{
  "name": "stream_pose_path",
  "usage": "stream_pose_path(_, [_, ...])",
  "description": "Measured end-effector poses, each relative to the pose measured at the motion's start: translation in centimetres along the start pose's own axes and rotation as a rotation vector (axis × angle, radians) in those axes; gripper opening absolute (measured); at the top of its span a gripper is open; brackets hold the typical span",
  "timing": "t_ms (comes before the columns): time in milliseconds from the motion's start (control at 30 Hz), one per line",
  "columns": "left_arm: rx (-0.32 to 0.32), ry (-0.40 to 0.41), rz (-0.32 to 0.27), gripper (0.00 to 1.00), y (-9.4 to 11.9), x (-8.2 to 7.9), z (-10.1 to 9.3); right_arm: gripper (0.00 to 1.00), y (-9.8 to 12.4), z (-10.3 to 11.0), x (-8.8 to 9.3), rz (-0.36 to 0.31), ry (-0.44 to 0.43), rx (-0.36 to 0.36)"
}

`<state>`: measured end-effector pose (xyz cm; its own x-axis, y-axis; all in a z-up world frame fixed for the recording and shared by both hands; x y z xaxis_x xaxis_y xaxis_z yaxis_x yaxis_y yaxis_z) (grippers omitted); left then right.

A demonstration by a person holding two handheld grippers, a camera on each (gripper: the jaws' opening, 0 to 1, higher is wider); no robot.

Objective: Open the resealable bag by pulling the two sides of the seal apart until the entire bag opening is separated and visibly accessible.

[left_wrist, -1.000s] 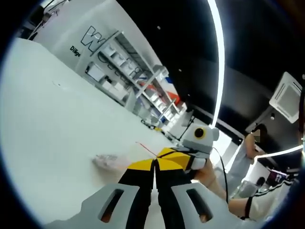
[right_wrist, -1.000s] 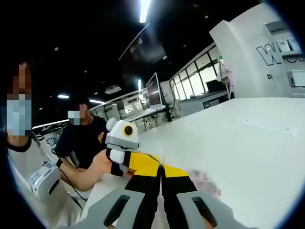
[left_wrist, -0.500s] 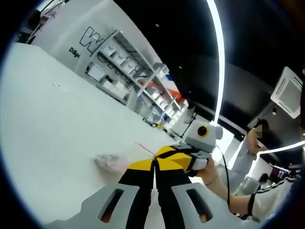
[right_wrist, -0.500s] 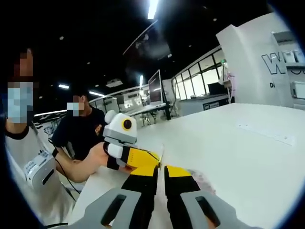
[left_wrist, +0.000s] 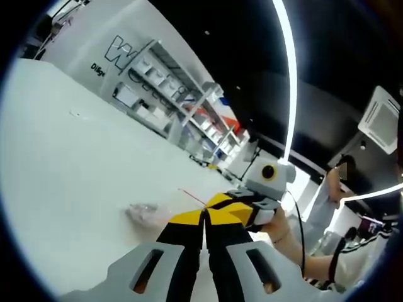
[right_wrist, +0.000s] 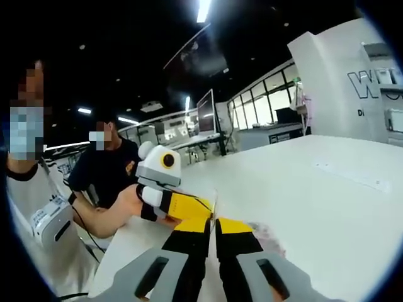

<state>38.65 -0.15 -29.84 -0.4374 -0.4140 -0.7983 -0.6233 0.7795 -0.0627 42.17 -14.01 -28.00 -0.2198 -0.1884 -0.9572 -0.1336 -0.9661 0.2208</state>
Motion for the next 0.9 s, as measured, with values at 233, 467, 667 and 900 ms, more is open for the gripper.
stream_pose_path(233, [-0.001, -0.013, 0.009, 0.02, 0.01, 0.07, -0.06, 0.0, -0.13, 0.01, 0.08, 0.005, -0.003, 0.0])
stream_pose_path(467, [-0.005, -0.04, 0.031, 0.02, -0.19, 0.15, -0.16, 0.0, 0.13, 0.12, 0.12, 0.01, 0.0, 0.001])
stream_pose_path(667, [-0.01, -0.057, 0.042, 0.01, -0.12, 0.11, -0.21, 0.0, 0.17, 0.16, 0.03, 0.017, 0.008, 0.006])
stream_pose_path(900, [-0.028, -0.07, 0.08, 0.01, -0.17, 0.26, -0.31, 0.0, 0.2, 0.18, 0.1, 0.037, 0.03, 0.023])
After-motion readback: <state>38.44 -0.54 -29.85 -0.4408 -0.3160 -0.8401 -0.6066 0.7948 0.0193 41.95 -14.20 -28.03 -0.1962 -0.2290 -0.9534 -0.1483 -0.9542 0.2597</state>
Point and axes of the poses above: the point that each gripper's makers call its tool centre point, and the gripper's own axes: y roughly backward along the fingers, z roughly to its left, x roughly out of its underside, the point moved 8 cm from there along y, roughly backward along the fingers, and after that the axes turned 6 degrees about x, right-handed, at the moved point
